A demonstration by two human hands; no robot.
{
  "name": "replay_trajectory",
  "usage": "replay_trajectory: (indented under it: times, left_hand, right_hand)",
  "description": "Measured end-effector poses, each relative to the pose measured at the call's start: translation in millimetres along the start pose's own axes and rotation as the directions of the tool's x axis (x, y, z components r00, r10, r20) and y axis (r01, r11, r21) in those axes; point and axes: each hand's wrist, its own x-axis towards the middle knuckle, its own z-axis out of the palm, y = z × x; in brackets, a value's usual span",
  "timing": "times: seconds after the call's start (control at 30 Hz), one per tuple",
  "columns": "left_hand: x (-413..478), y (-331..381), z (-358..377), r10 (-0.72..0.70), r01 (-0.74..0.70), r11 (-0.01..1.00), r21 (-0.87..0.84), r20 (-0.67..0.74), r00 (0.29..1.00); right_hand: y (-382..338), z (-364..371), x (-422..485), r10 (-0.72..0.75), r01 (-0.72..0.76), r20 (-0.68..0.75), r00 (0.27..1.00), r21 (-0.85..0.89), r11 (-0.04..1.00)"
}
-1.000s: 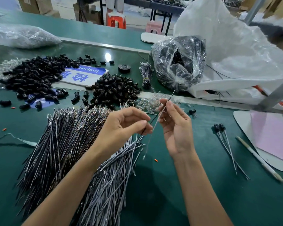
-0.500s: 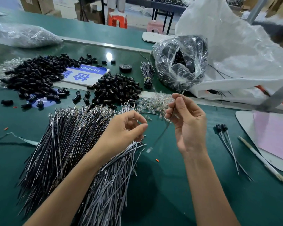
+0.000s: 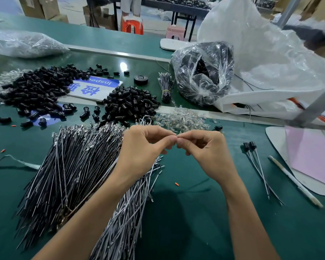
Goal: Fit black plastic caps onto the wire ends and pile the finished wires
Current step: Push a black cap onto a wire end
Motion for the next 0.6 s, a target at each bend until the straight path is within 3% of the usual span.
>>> replay_trajectory:
  times: [0.4, 0.5, 0.6]
  left_hand:
    - [2, -1, -4, -0.109, 0.12, 0.988, -0.096, 0.116, 0.987]
    - [7, 0, -6, -0.128, 0.14, 0.98, -0.145, 0.089, 0.988]
    - [15, 2, -9, -0.143, 0.156, 0.984, -0.083, 0.143, 0.979]
  right_hand:
    - [7, 1, -3, 0.03, -0.033, 0.044, 0.999, 0.072, 0.997]
    - [9, 1, -4, 0.042, -0.044, 0.019, 0.999, 0.101, 0.994]
    - [9, 3, -5, 0.039, -0.034, -0.035, 0.999, 0.14, 0.99]
